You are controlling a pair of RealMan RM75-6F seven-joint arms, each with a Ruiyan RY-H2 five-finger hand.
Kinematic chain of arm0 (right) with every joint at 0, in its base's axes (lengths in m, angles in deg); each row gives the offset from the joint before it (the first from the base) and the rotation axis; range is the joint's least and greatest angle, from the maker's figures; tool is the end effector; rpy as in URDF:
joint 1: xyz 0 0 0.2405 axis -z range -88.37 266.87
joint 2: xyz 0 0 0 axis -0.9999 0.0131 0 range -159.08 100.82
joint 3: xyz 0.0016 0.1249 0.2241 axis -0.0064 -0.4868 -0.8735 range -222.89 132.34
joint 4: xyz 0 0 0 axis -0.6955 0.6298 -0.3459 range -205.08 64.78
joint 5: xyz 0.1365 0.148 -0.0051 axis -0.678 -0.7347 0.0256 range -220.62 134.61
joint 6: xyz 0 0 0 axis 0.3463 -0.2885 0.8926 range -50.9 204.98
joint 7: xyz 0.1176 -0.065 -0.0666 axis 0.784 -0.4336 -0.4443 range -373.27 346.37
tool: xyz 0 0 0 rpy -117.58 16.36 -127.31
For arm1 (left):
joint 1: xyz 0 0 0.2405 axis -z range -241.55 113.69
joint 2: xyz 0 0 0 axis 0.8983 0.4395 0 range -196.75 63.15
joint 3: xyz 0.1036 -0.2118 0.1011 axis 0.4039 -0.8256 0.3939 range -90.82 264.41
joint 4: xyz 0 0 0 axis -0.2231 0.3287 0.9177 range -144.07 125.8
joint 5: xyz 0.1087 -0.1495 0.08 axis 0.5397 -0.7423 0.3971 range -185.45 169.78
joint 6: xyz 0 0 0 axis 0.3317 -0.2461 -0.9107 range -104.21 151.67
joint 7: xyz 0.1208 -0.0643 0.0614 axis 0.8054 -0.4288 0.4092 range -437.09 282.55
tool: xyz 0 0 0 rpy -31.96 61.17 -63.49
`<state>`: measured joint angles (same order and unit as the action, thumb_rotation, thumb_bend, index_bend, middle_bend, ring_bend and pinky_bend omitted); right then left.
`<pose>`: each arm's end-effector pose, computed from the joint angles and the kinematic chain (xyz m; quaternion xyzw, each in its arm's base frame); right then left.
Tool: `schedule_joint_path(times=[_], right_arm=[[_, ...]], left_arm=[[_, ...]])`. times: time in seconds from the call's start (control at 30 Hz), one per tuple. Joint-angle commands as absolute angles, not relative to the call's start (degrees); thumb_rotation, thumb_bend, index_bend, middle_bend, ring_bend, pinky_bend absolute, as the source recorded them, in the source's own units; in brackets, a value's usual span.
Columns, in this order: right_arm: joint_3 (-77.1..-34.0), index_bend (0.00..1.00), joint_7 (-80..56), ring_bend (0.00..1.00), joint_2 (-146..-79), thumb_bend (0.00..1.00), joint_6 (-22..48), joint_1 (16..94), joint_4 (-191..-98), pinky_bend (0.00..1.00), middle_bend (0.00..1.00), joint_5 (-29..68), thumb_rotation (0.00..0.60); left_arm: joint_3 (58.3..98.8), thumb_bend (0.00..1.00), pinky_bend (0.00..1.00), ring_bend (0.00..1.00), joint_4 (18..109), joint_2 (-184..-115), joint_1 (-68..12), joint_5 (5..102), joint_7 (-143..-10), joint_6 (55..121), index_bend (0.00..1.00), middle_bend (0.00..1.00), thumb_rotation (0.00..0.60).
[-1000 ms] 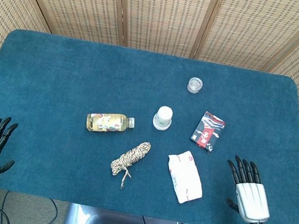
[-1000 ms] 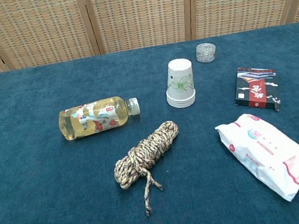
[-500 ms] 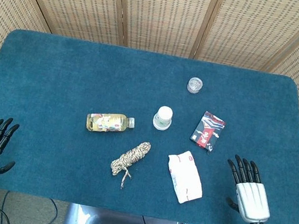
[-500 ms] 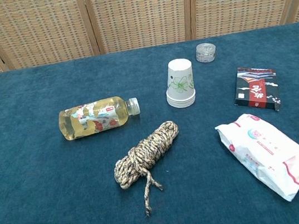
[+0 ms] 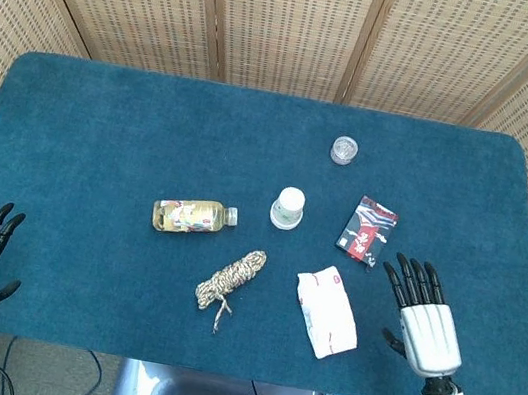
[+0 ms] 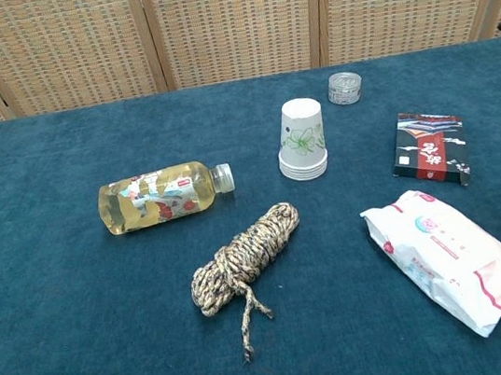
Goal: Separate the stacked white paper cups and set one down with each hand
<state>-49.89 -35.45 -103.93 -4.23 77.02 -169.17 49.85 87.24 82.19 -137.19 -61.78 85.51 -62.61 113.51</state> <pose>-0.2201 -0.2167 0.0962 0.6756 -0.2885 0.4218 0.5315 -0.2914 0.1592 0.1309 -0.6448 -0.3144 -0.3600 0.5965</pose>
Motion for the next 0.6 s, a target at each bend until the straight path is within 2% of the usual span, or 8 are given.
schedule_joint_path(times=[0.03, 0.3, 0.6], right_arm=[[-53.2, 0.06, -38.9, 0.00, -104.1, 0.10, -1.6, 73.9, -173.2, 0.05, 0.00, 48.2, 0.600], [-60.7, 0.19, -47.5, 0.00, -107.2, 0.10, 9.2, 64.1, -178.5, 0.19, 0.02, 38.2, 0.600], [-67.5, 0.24, -58.3, 0.00, -114.1, 0.10, 16.8, 51.7, -175.3, 0.23, 0.06, 20.8, 0.600]], left_arm=[[87.2, 0.18, 0.00, 0.00, 82.0, -137.3, -61.6, 85.2, -62.8, 113.1, 0.00, 0.00, 0.600], [86.9, 0.18, 0.00, 0.00, 81.2, -137.8, -61.2, 83.9, -62.6, 111.7, 0.00, 0.00, 0.600], [86.0, 0.18, 0.00, 0.00, 79.7, -138.4, -60.6, 81.6, -62.6, 110.3, 0.00, 0.00, 0.600]])
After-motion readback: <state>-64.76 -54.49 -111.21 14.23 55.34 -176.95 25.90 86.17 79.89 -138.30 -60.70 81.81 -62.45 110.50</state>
